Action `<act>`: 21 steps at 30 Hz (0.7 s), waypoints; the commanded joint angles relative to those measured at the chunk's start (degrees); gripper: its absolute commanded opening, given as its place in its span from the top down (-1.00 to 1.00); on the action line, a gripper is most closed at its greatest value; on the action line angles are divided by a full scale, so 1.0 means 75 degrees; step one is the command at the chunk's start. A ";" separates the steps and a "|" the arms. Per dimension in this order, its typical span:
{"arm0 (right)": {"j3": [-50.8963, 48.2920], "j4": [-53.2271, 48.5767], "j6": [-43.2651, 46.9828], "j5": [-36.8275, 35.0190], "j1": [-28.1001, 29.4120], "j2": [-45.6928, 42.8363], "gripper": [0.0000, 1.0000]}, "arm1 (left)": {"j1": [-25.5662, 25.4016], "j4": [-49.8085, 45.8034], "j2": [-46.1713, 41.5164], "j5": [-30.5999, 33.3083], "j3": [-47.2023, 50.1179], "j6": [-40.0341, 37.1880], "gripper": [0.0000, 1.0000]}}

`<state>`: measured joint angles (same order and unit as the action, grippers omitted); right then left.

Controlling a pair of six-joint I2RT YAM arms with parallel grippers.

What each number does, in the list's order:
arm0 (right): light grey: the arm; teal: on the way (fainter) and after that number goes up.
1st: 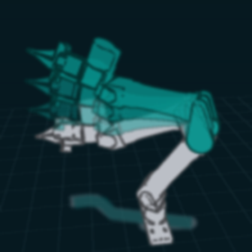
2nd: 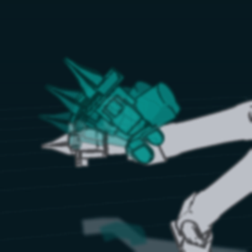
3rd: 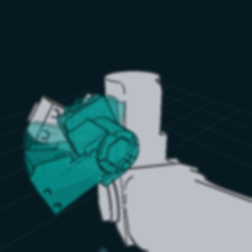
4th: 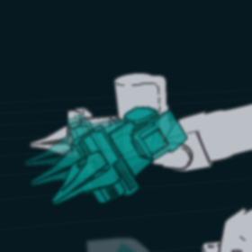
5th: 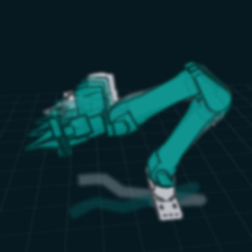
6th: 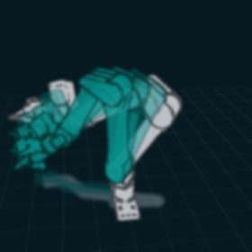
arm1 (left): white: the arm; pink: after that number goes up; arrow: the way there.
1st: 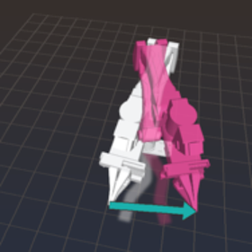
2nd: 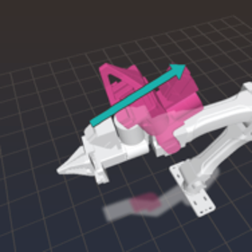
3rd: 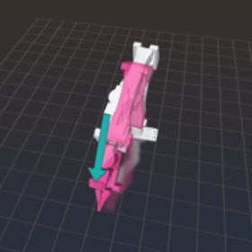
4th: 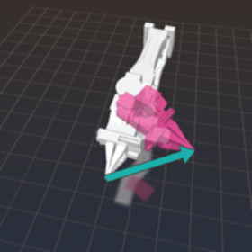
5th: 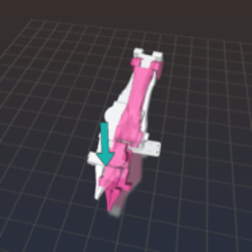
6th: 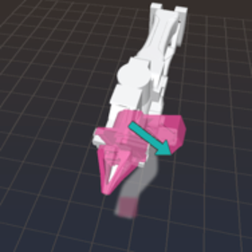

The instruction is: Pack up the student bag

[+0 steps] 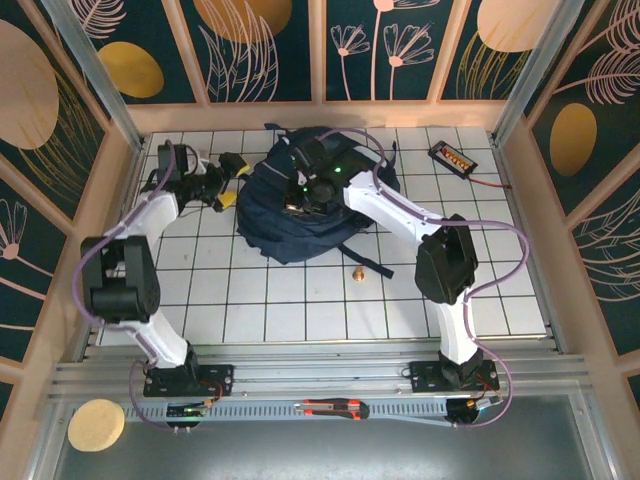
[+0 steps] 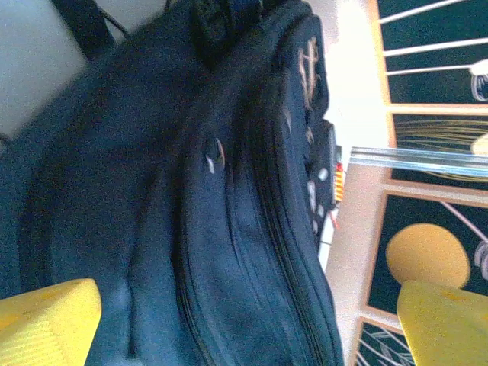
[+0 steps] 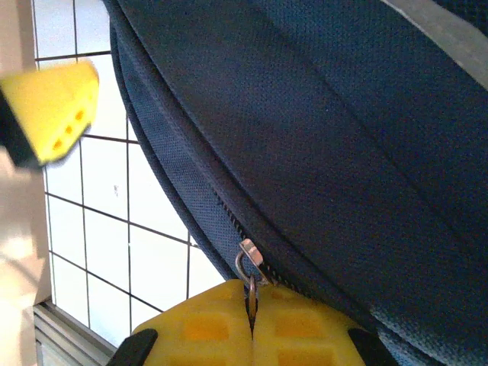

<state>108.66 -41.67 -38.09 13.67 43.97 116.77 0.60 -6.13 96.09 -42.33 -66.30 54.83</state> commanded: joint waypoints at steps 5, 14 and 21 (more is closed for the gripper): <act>0.0607 -0.0387 0.0302 0.0253 0.0062 0.0267 1.00 | -0.0782 0.2667 -0.1126 -0.0133 0.2205 0.2701 -0.97; 0.0617 -0.0343 0.0235 0.0137 0.0132 0.0238 1.00 | -0.1026 0.3382 -0.0817 -0.0018 0.2495 0.3271 -0.70; 0.0631 -0.0317 0.0171 0.0023 0.0279 0.0254 1.00 | -0.1134 0.3561 -0.0451 0.0039 0.2360 0.3387 -0.47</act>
<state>110.89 -44.60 -37.67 13.10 44.60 118.13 -7.31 18.06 91.44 -41.95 -48.62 77.28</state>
